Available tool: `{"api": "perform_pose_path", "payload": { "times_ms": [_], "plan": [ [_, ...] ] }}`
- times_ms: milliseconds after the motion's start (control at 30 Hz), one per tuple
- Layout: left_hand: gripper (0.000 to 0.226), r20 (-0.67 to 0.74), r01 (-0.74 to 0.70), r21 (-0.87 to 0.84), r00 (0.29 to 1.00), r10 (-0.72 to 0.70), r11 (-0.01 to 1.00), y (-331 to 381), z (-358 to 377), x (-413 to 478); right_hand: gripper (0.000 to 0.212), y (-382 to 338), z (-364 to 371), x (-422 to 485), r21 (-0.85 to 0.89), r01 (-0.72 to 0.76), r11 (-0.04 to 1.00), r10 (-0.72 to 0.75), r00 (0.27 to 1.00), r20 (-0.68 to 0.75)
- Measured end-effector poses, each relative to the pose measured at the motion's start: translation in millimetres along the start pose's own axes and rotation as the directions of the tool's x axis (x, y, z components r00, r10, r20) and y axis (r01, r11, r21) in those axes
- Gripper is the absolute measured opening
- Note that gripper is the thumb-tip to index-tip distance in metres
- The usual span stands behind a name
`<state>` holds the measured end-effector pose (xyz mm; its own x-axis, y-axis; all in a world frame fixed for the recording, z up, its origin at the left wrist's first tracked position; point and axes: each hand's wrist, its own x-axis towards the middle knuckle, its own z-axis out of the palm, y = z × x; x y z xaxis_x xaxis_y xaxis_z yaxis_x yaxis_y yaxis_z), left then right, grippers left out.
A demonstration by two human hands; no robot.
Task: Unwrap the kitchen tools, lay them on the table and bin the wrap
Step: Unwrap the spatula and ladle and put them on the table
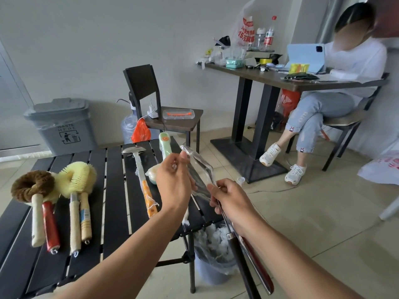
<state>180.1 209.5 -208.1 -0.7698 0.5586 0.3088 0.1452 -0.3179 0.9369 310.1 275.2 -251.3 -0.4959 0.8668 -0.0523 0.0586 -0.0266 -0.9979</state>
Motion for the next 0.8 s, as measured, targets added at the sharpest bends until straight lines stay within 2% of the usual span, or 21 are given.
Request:
{"api": "perform_pose_path", "payload": {
  "times_ms": [133,200,267,367,500,633,800],
  "plan": [
    [0.04,-0.103,0.032,-0.051,0.994,-0.037,0.998,-2.3,-0.7,4.4,0.013,0.0,3.6,0.9,0.037,-0.012,0.999,0.011,1.0,0.023],
    [0.039,-0.13,0.043,-0.018,0.991,-0.045,0.999,-4.4,-3.4,8.5,0.013,-0.7,6.6,-1.1,0.025,-0.007,1.0,0.006,1.0,0.015],
    [0.037,-0.1,0.023,0.05,0.995,-0.018,0.998,-4.7,-5.9,12.5,0.012,-3.1,5.5,-3.0,-0.043,0.021,0.999,-0.022,0.999,-0.027],
    [0.033,0.028,-0.055,0.085,0.998,0.052,0.995,-3.4,-5.6,13.6,0.015,-8.3,-3.7,-3.5,-0.1,0.056,0.993,-0.065,0.994,-0.083],
    [0.028,0.071,-0.096,0.099,0.994,0.089,0.99,-3.0,-3.5,10.9,0.02,-11.4,-7.9,-8.0,-0.008,0.013,1.0,-0.014,0.997,-0.078],
    [0.028,-0.048,0.085,0.002,0.995,-0.084,0.996,-3.9,-5.2,13.1,0.017,-11.6,-6.4,-11.2,-0.055,0.008,0.998,-0.011,0.998,-0.062],
    [0.032,-0.17,0.27,-0.114,0.943,-0.286,0.956,-12.0,-9.6,24.6,0.016,-15.8,4.5,-19.9,-0.166,0.049,0.985,-0.06,0.996,-0.06]
  ]
}}
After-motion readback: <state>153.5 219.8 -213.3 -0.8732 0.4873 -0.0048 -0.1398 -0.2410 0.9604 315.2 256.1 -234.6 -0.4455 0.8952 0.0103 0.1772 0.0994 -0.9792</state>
